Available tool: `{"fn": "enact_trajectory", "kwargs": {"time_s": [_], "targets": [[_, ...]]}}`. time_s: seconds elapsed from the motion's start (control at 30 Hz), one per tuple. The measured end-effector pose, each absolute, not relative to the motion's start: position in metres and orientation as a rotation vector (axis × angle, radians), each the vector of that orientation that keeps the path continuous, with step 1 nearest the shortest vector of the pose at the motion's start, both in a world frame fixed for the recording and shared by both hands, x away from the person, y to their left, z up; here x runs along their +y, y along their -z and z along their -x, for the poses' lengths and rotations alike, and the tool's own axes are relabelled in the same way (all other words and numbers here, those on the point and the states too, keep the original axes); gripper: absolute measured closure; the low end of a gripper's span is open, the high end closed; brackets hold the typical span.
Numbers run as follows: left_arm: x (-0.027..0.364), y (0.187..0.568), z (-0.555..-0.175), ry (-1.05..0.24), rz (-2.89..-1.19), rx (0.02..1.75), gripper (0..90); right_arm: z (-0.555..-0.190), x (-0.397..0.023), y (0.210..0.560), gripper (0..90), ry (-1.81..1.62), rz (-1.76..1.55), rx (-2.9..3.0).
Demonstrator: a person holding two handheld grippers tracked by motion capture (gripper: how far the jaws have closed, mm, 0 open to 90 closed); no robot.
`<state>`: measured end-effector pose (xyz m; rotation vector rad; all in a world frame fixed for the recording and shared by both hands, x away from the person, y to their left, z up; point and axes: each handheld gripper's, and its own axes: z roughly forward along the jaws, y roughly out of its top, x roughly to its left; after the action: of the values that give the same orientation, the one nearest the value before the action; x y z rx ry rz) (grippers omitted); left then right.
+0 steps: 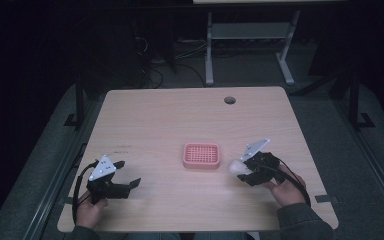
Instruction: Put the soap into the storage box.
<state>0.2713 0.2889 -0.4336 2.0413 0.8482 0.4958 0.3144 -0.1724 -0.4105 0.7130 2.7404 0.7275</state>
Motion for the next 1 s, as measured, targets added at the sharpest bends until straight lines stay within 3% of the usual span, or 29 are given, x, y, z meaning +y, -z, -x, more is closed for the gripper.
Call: {"fn": "enact_trajectory", "kwargs": {"time_s": [1.0], "targets": [[0.291,0.433,-0.271,-0.496,-2.031,0.854,14.5,-0.348,-0.141,0.388,49.4,-0.771,-0.619,2.759]]}}
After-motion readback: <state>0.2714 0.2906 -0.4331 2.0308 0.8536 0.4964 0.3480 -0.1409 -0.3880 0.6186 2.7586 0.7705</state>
